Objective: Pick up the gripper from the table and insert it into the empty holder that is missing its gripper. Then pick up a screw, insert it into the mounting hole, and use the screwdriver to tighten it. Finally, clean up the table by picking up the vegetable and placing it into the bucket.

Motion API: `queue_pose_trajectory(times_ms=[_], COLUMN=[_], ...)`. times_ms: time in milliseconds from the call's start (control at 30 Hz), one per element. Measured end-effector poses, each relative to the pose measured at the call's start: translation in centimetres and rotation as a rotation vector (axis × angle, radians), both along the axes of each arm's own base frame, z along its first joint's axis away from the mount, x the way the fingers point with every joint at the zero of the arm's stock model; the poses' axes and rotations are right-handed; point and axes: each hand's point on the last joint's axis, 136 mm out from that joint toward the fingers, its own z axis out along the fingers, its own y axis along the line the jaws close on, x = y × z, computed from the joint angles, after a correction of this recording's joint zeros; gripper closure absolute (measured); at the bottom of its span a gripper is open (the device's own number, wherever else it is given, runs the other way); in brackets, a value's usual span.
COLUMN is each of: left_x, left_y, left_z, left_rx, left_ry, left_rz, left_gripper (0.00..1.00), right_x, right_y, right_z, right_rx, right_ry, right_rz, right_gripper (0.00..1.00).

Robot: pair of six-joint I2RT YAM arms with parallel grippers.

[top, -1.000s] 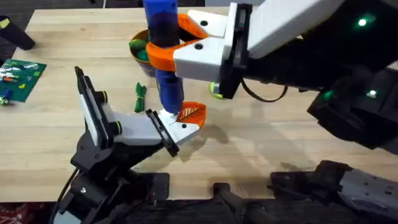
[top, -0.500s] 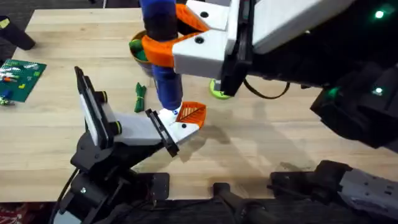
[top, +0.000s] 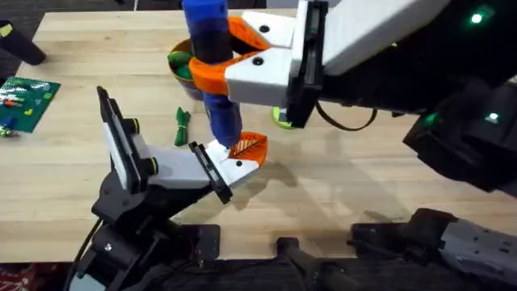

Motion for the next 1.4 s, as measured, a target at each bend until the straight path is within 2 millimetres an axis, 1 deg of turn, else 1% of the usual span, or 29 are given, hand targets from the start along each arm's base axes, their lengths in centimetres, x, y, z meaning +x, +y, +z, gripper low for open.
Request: queue_pose_trajectory(times_ms=[500,1133,1400], left_x=[0.0,0.0,0.0], left_y=[0.0,0.0,0.0], left_z=[0.0,0.0,0.0], left_rx=[0.0,0.0,0.0], left_ry=[0.0,0.0,0.0], left_rz=[0.0,0.0,0.0], left_gripper=[0.993,0.993,0.993], right_x=[-0.07,-0.09,-0.53], right_y=[-0.07,-0.03,0.22], right_z=[0.98,0.96,0.9], right_rx=[0.03,0.029,0.028], right_ry=[-0.043,-0.043,-0.04], right_rz=[-0.001,0.0,0.014], right_gripper=[0.951,0.951,0.951])
